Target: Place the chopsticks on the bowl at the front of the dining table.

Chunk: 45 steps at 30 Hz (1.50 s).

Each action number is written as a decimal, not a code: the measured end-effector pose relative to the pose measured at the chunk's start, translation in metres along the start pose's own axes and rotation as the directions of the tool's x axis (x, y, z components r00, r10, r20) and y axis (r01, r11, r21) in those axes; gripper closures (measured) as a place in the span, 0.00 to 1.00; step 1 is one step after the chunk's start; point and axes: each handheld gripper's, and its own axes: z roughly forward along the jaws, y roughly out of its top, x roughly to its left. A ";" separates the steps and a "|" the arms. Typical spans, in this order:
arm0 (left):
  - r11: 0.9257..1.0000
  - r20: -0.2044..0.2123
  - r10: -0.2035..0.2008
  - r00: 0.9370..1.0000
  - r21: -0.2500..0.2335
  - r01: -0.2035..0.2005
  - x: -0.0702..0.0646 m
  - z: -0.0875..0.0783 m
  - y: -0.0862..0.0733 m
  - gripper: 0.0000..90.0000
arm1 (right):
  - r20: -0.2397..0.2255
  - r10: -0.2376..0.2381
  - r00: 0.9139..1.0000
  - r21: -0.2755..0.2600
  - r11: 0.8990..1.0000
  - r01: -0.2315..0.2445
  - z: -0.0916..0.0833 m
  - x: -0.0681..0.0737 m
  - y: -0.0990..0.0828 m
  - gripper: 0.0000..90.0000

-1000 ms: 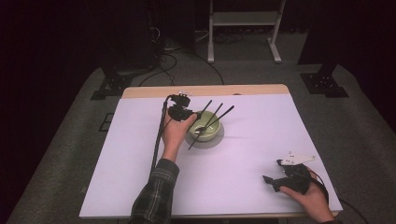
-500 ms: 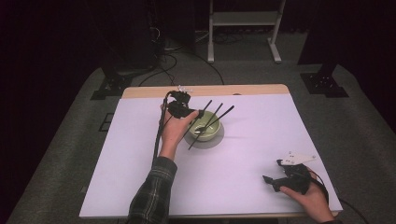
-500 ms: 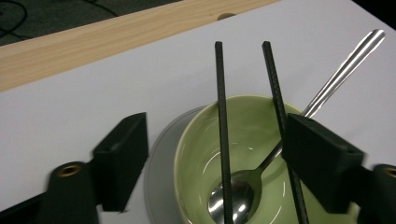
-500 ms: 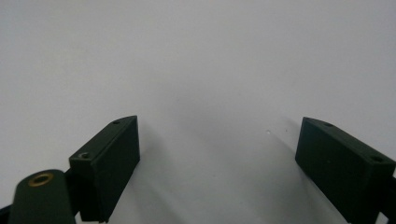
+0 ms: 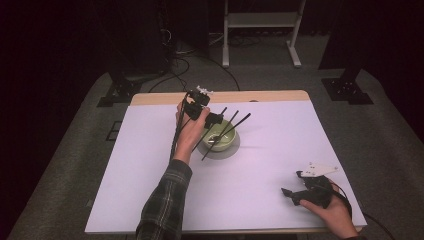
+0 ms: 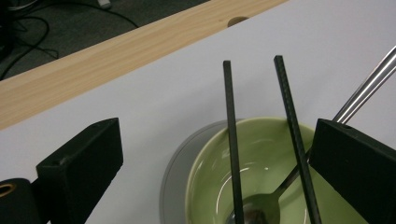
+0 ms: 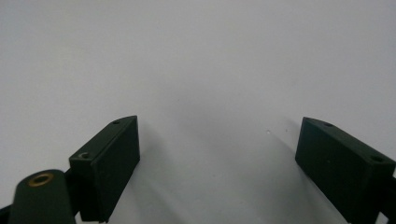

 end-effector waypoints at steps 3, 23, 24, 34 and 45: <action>1.000 0.008 0.010 1.000 0.008 -0.010 -0.001 0.006 0.006 0.00 | -0.001 0.001 1.000 0.000 1.000 -0.001 0.000 0.000 0.000 0.14; 0.996 -0.012 0.051 0.999 0.078 -0.050 -0.022 0.054 0.027 0.00 | 0.001 -0.001 1.000 -0.001 1.000 0.001 0.000 0.000 0.000 0.14; 0.996 -0.012 0.050 0.999 0.079 -0.049 -0.023 0.056 0.027 0.00 | 0.000 -0.001 1.000 -0.001 1.000 0.001 0.000 0.000 0.000 0.14; 0.993 -0.040 0.037 0.999 0.112 -0.032 -0.021 0.068 0.025 0.00 | 0.000 -0.001 1.000 -0.001 1.000 0.001 0.000 0.000 0.000 0.14; 0.993 -0.063 0.013 0.998 0.120 -0.005 -0.010 0.069 0.024 0.00 | 0.000 0.000 1.000 -0.001 1.000 0.000 0.000 0.000 0.000 0.14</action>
